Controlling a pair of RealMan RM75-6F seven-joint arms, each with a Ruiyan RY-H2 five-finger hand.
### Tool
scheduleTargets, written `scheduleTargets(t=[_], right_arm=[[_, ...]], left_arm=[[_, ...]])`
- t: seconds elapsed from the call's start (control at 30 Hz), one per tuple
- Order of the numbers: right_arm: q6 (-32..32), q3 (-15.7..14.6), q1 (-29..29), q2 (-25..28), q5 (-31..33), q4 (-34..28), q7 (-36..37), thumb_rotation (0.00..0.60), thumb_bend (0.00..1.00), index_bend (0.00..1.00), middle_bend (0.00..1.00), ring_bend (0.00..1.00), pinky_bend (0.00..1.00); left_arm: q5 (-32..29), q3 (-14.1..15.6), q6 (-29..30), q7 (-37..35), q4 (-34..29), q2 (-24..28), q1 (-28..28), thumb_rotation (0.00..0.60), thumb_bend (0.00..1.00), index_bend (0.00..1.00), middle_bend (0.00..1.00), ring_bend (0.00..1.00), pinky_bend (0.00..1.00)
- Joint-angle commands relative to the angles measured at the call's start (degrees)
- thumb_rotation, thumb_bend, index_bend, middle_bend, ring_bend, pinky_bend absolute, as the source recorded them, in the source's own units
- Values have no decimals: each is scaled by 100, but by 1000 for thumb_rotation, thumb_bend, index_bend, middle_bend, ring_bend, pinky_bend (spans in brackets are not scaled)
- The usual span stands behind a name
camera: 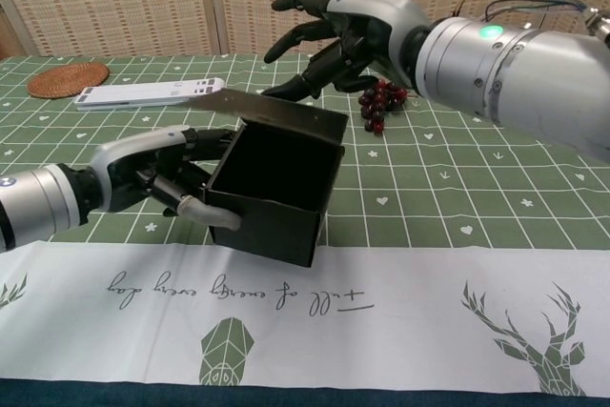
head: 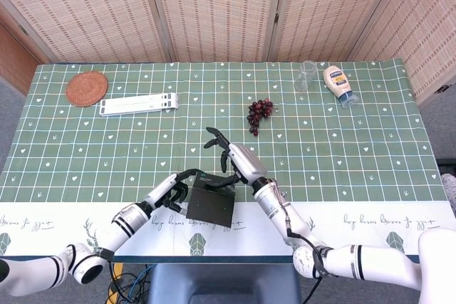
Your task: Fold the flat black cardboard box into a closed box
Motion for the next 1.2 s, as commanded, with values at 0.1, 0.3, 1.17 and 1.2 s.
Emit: scheduleTargets(t=[0.1, 0.3, 1.17, 1.2], right_arm=[[-324, -178, 509, 473, 786, -96, -890, 600, 0, 0, 295, 684, 1000], [-362, -467, 983, 594, 1308, -77, -1642, 600, 0, 18, 300, 691, 1000], [71, -1210, 1701, 579, 1621, -62, -2477, 600, 0, 49, 311, 697, 1000], [118, -1224, 1694, 557, 1605, -62, -2491, 600, 0, 53, 311, 697, 1000]], left_arm=[[-554, -285, -152, 567, -38, -249, 133, 600, 73, 307, 377, 713, 854], [-1059, -508, -97, 1353, 73, -613, 286, 600, 73, 306, 377, 714, 861], [-2271, -1104, -341, 3420, -217, -960, 644, 600, 72, 1, 80, 639, 872], [-2245, -1083, -370, 3480, -273, -901, 641, 600, 71, 0, 50, 625, 872]])
